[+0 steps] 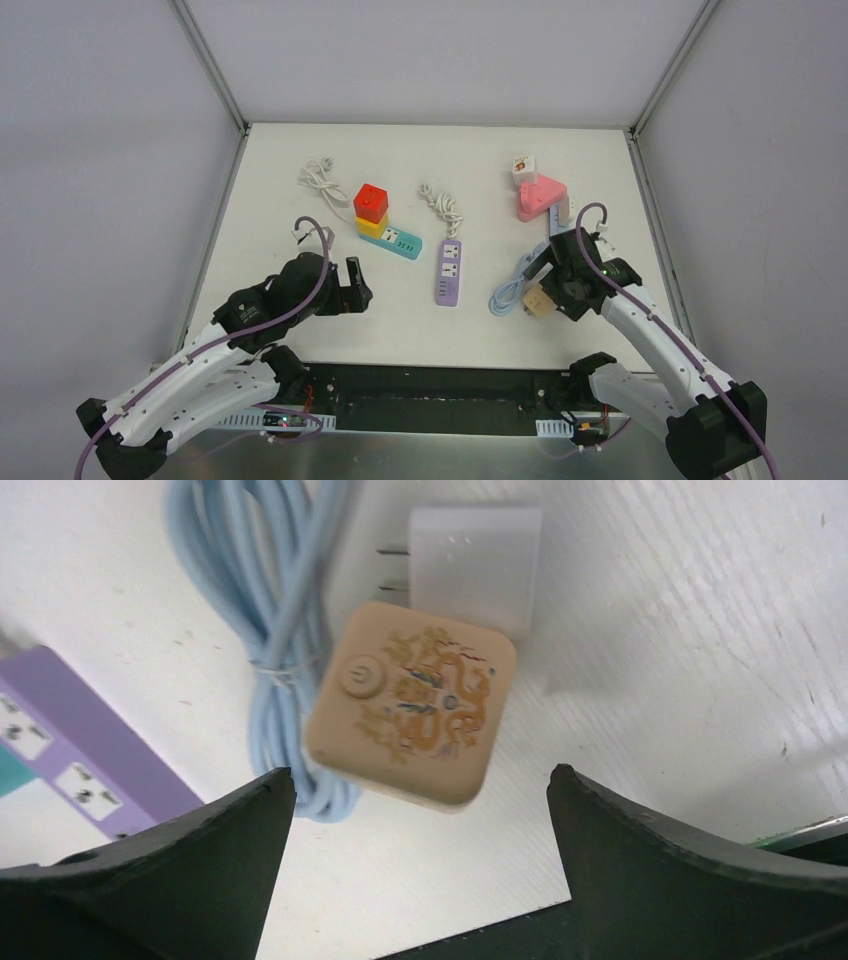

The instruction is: Pull the plug off the socket

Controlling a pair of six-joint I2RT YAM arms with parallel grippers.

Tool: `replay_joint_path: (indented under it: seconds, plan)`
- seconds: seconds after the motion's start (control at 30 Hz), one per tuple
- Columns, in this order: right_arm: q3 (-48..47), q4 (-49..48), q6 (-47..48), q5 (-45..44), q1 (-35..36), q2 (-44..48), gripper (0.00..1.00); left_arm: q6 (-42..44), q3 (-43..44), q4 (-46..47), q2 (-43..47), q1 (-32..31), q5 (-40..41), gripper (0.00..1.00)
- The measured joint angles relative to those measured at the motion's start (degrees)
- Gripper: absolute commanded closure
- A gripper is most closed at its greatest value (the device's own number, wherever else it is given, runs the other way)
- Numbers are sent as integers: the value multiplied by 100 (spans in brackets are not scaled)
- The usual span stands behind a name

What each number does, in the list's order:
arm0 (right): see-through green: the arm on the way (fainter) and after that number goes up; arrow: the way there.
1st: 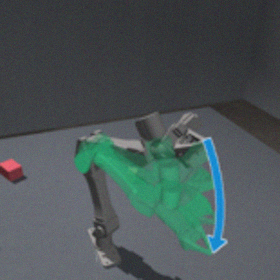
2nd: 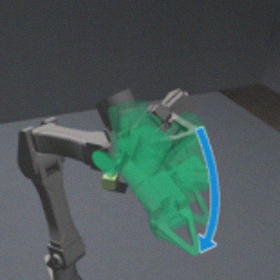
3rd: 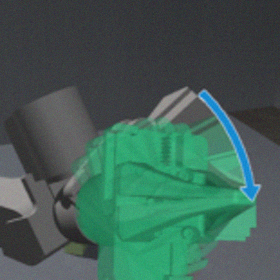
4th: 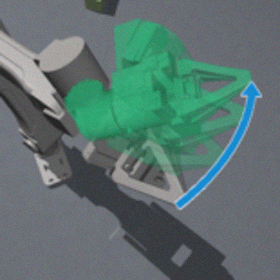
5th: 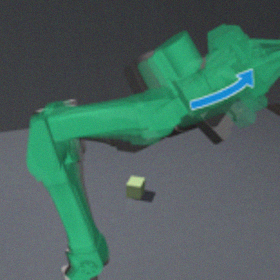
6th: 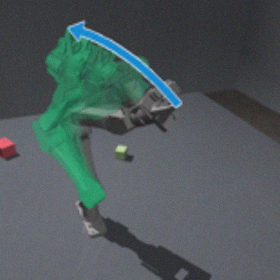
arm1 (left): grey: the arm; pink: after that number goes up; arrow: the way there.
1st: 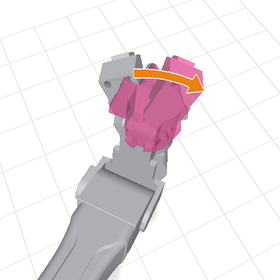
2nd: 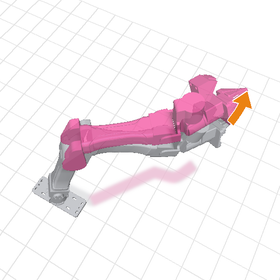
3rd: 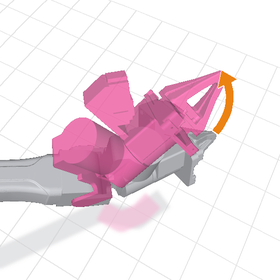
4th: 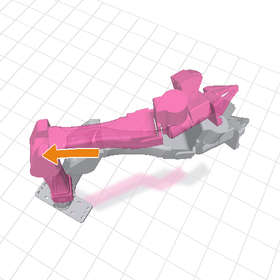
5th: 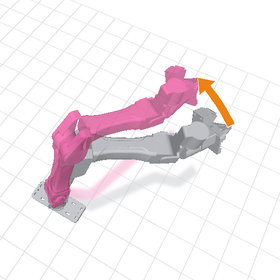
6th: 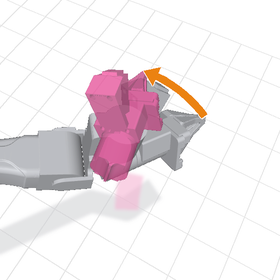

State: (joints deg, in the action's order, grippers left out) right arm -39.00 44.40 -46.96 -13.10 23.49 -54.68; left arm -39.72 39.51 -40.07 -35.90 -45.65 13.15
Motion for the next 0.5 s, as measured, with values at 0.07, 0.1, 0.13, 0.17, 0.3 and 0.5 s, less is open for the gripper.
replay_joint_path:
  seconds: [0.07, 0.1, 0.13, 0.17, 0.3, 0.5]
  plan:
    - [-227, -11, 63, -24, 0, 0, 0, 15, 83, -61, 7, 0, 98, 1]
    - [-304, -33, 116, -4, 0, 0, 0, 17, 136, -107, 11, 0, 133, 1]
    - [-380, -87, 203, 35, 0, 0, 0, 15, 199, -151, 22, 0, 175, 1]
    - [-435, -162, 297, 98, 0, 0, 1, 15, 256, -192, 31, 0, 221, 1]
    - [-501, -658, 619, 560, 63, -37, 1, 11, 579, -396, 37, 4, 411, 1]
    - [-942, -1364, 935, 946, 549, -446, 1, -2, 1051, -435, -289, 247, 562, 1]
